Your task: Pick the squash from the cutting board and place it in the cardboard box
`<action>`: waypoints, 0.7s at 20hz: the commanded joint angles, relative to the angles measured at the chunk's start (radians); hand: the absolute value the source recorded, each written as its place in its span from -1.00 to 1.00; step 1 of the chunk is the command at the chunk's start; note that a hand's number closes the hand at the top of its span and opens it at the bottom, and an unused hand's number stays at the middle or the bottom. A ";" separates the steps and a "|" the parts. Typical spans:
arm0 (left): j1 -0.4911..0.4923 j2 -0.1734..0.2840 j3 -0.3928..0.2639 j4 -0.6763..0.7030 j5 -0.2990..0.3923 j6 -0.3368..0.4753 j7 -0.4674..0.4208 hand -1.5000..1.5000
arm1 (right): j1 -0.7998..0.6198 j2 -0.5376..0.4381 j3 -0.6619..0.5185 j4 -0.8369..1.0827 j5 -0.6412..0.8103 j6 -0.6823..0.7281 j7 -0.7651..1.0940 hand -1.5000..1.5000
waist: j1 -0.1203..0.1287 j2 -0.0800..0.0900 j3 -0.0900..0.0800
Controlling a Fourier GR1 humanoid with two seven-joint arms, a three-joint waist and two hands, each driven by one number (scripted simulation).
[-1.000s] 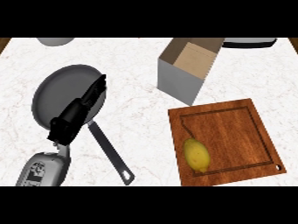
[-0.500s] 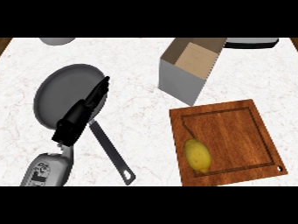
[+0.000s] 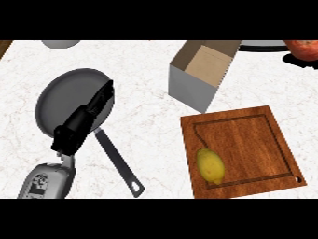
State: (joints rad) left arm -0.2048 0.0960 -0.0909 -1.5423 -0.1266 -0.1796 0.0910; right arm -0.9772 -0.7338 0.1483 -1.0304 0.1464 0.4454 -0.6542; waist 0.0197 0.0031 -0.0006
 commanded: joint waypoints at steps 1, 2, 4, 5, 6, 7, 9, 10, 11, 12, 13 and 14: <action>0.006 0.020 0.020 -0.067 0.035 -0.032 0.047 0.00 | -0.087 0.103 0.023 0.090 0.093 -0.061 0.003 1.00 | 0.007 0.001 0.000; -0.063 -0.025 0.000 0.064 -0.022 0.018 0.003 0.00 | -0.084 0.103 0.011 0.108 0.105 -0.059 -0.016 1.00 | -0.006 0.002 0.000; 0.031 -0.047 -0.038 -0.004 -0.032 0.029 -0.025 0.00 | -0.121 0.142 0.033 0.143 0.147 -0.079 0.018 1.00 | 0.000 0.001 0.000; 0.057 0.004 -0.008 -0.056 0.008 -0.024 0.016 0.00 | -0.112 0.132 0.042 0.173 0.189 -0.100 -0.058 1.00 | 0.005 0.001 0.000; 0.043 -0.007 -0.012 -0.049 -0.013 -0.002 0.009 0.00 | -0.097 0.151 0.047 0.186 0.212 -0.127 -0.078 1.00 | 0.001 0.001 0.001; -0.022 0.014 0.026 0.011 0.012 -0.027 -0.013 0.00 | -0.126 0.217 0.079 0.188 0.244 -0.193 -0.043 1.00 | 0.004 0.004 0.000; 0.018 -0.006 -0.014 -0.046 -0.021 -0.003 0.012 0.00 | -0.154 0.231 0.077 0.296 0.284 -0.200 -0.085 1.00 | 0.011 0.004 0.001; -0.041 0.007 0.032 0.026 0.002 -0.016 -0.009 0.00 | -0.167 0.238 0.070 0.285 0.291 -0.193 -0.072 1.00 | 0.000 0.003 0.000; 0.010 -0.027 -0.014 -0.007 -0.016 0.001 0.001 0.00 | -0.148 0.273 0.089 0.267 0.319 -0.243 -0.038 1.00 | 0.000 0.001 0.000; 0.001 -0.020 -0.001 0.040 -0.011 -0.009 -0.037 0.00 | -0.156 0.276 0.082 0.348 0.338 -0.264 -0.103 1.00 | 0.004 0.005 0.000; 0.012 -0.027 -0.013 -0.033 0.002 -0.013 0.026 0.00 | -0.149 0.325 0.103 0.380 0.362 -0.312 -0.092 1.00 | 0.015 0.006 0.001; -0.007 -0.046 -0.027 -0.009 -0.026 0.012 0.029 0.00 | -0.165 0.328 0.095 0.395 0.372 -0.307 -0.103 1.00 | 0.006 0.004 0.001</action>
State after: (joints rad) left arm -0.2029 0.0747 -0.0990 -1.5482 -0.1370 -0.1829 0.0967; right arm -1.1208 -0.4731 0.2292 -0.7255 0.4517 0.2085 -0.7318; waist 0.0256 0.0070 -0.0002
